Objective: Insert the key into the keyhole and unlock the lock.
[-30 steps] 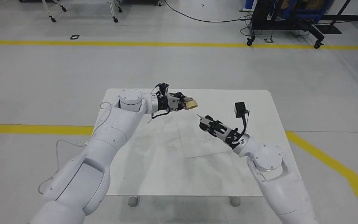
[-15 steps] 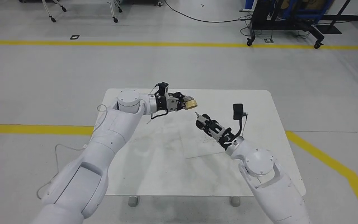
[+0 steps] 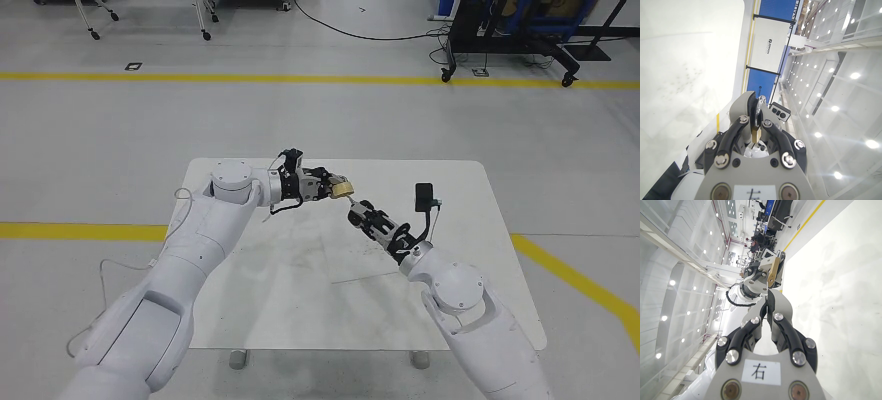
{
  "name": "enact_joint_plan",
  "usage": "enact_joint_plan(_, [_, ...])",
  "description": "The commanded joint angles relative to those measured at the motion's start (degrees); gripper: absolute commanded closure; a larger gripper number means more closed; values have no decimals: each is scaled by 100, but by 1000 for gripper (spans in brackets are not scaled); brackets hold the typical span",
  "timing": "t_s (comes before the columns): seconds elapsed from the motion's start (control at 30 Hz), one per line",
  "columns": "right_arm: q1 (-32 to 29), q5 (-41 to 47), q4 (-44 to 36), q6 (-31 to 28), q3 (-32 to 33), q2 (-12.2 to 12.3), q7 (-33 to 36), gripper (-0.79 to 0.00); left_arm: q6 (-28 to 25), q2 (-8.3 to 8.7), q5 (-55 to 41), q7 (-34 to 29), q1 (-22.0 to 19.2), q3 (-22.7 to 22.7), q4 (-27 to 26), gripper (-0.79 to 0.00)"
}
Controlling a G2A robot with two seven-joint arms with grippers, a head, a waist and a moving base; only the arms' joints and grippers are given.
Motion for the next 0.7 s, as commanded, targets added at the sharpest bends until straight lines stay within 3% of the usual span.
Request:
enact_joint_plan(0.0, [-1, -5, 8, 45, -7, -2, 3, 0, 3, -1, 11, -1, 5, -12, -5, 0])
enact_joint_plan(0.67, [45, -3, 41, 237, -68, -43, -157, 0, 74, -34, 205, -89, 25, -27, -54, 0])
